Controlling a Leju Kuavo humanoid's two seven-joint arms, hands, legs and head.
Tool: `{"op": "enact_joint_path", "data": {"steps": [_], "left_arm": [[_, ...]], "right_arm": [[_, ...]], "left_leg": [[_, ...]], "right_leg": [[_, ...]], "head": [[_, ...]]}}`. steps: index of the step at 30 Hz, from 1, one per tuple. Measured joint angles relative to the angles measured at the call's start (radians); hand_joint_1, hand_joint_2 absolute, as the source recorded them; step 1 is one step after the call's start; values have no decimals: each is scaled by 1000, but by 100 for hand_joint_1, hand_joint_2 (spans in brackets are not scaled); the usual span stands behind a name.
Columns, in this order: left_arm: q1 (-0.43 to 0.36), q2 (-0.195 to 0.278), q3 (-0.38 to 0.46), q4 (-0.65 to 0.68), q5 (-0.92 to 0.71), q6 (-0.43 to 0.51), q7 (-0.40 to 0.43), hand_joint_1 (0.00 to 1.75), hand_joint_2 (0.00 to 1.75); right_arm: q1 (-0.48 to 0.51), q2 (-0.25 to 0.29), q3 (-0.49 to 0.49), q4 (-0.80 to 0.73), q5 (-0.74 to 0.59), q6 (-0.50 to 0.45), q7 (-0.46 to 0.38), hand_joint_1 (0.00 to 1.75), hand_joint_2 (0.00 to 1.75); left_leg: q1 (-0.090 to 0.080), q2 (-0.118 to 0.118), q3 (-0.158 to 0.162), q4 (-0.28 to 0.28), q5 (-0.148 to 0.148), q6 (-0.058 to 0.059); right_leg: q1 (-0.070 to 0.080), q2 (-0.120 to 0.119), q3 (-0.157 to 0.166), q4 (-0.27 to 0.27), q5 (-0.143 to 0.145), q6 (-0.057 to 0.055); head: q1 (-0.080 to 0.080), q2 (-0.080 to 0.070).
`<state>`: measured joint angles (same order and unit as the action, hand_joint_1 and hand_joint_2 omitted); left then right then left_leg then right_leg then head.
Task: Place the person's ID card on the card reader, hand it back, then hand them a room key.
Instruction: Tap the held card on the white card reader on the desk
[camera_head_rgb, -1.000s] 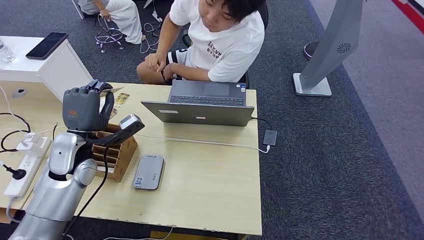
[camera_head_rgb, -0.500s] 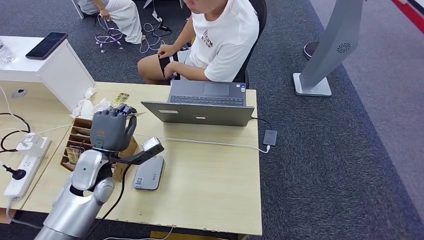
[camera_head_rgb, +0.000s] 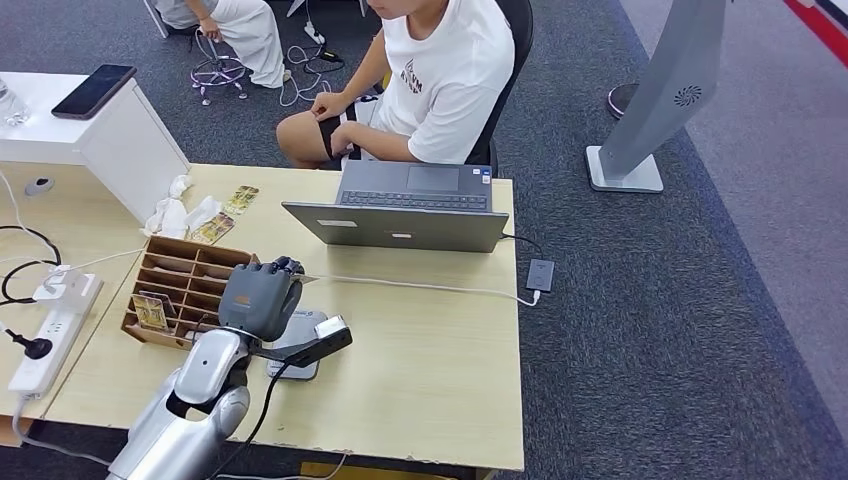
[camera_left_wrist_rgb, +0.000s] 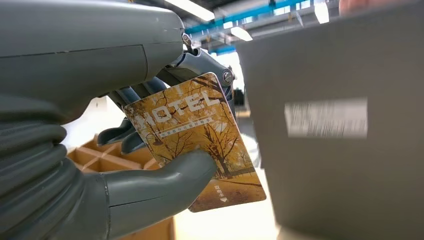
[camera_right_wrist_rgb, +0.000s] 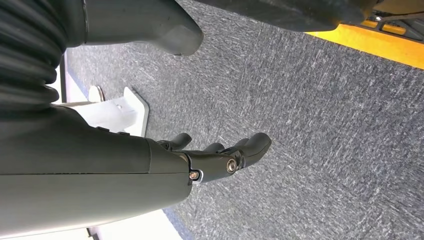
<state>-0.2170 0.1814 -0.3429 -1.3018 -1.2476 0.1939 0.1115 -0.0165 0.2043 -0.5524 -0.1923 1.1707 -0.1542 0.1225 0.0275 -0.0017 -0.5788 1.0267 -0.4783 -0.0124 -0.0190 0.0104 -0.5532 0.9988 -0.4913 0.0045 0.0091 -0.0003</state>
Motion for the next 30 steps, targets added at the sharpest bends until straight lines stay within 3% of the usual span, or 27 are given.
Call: {"op": "enact_joint_path", "data": {"steps": [6,30], "left_arm": [[3,19,-23,39,3,-104,22,175,175],[7,63,-77,93,23,-189,29,175,175]], "right_arm": [[0,1,0,0,0,-8,0,0,175],[0,6,0,0,18,-9,6,0,175]], "left_leg": [[0,0,0,0,0,0],[0,-1,1,0,0,0]], "right_leg": [[0,0,0,0,0,0],[0,-1,2,0,0,0]], "head": [[0,0],[0,0]]}}
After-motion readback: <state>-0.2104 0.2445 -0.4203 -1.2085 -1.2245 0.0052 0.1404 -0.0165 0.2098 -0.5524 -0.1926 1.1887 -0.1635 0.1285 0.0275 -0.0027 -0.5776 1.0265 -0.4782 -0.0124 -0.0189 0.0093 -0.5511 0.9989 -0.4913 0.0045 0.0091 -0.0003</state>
